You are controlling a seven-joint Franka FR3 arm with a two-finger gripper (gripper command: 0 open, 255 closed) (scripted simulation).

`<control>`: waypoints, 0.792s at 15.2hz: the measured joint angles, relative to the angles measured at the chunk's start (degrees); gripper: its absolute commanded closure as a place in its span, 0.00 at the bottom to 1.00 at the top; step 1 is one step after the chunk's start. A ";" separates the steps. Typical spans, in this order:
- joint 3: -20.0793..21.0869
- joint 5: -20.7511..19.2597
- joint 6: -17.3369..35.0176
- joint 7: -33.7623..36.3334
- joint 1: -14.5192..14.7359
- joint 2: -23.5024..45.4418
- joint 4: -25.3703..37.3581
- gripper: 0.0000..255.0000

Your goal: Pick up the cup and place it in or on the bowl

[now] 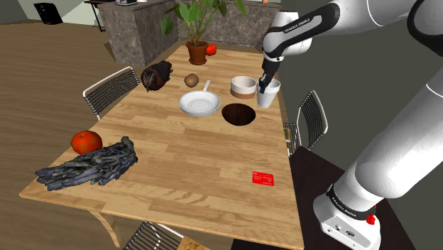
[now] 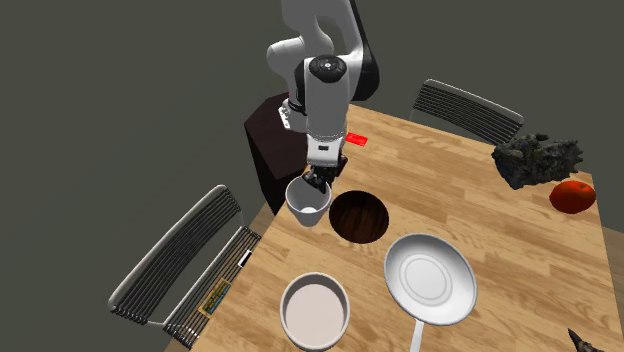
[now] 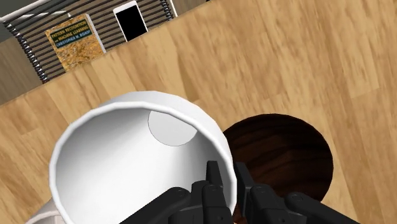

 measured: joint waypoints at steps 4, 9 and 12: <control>0.13 -0.49 -3.05 0.49 0.08 -1.49 1.61 1.00; 0.20 -0.83 -6.87 0.75 0.09 -2.64 4.33 1.00; 1.82 -1.07 -8.72 3.76 1.43 -3.09 5.72 1.00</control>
